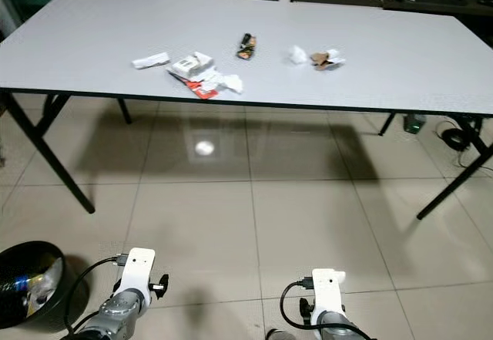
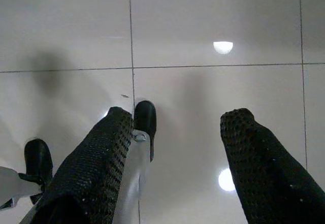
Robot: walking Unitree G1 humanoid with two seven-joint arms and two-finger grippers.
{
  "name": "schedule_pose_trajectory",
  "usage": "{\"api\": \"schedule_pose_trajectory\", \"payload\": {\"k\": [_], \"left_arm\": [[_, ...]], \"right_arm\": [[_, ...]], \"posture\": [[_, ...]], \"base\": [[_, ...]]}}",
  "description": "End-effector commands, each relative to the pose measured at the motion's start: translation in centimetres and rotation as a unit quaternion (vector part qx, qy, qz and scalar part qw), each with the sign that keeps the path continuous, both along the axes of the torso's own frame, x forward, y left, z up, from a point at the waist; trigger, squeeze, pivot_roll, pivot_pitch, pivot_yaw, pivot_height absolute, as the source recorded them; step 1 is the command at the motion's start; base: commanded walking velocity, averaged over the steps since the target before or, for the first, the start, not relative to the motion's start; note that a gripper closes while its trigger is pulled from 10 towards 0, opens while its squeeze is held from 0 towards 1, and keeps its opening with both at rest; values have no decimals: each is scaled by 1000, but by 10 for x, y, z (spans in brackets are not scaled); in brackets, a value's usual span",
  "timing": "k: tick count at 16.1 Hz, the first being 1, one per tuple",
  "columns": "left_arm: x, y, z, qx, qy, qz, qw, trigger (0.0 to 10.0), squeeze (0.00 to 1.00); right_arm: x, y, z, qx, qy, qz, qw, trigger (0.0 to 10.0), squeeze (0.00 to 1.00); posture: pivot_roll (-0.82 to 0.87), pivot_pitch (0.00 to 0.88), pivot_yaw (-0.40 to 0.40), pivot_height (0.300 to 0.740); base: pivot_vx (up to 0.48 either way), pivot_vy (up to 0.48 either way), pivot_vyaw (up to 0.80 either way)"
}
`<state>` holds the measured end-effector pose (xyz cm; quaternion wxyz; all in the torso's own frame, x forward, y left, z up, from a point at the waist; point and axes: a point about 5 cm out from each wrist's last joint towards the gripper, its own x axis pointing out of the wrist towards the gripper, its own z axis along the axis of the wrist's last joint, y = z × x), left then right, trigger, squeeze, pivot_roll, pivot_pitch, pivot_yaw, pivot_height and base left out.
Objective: Picking trash to rubbish bin
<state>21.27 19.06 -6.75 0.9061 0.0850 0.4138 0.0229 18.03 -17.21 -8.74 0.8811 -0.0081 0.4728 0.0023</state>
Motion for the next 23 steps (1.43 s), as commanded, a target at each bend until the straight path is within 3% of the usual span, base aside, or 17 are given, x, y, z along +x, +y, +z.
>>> {"api": "schedule_pose_trajectory", "payload": {"k": [1, 11, 15, 18, 19, 23], "left_arm": [[0, -2, 0, 2, 0, -4, 1000, 10000, 0], [-1, -4, -1, 0, 1, -6, 1000, 10000, 0], [0, -4, -1, 0, 0, -8, 1000, 10000, 0], [3, -5, 1, 2, -6, -12, 1000, 10000, 0], [9, -5, 6, 1, -22, -15, 1000, 10000, 0], [65, -14, 48, 12, -143, -51, 988, 10000, 0]], "right_arm": [[1, -3, 1, -2, -3, -4, 1000, 10000, 0], [5, -2, 2, -4, -6, 0, 1000, 10000, 0], [5, -2, 2, -6, -5, 2, 1000, 10000, 0], [6, -3, 3, -6, -15, -2, 1000, 10000, 0], [12, -3, 7, -3, -29, -8, 1000, 10000, 0], [66, -5, 42, -8, -144, -6, 990, 10000, 0]], "posture": [[13, 48, -31, 740], [13, 38, -31, 740], [12, 31, -30, 740], [12, 26, -28, 740], [9, 29, -26, 740], [7, 37, -27, 740]], "base": [[0, 0, 0], [0, 0, 0], [0, 0, -709], [0, 0, 0], [0, 0, 0], [0, 0, 0]]}}
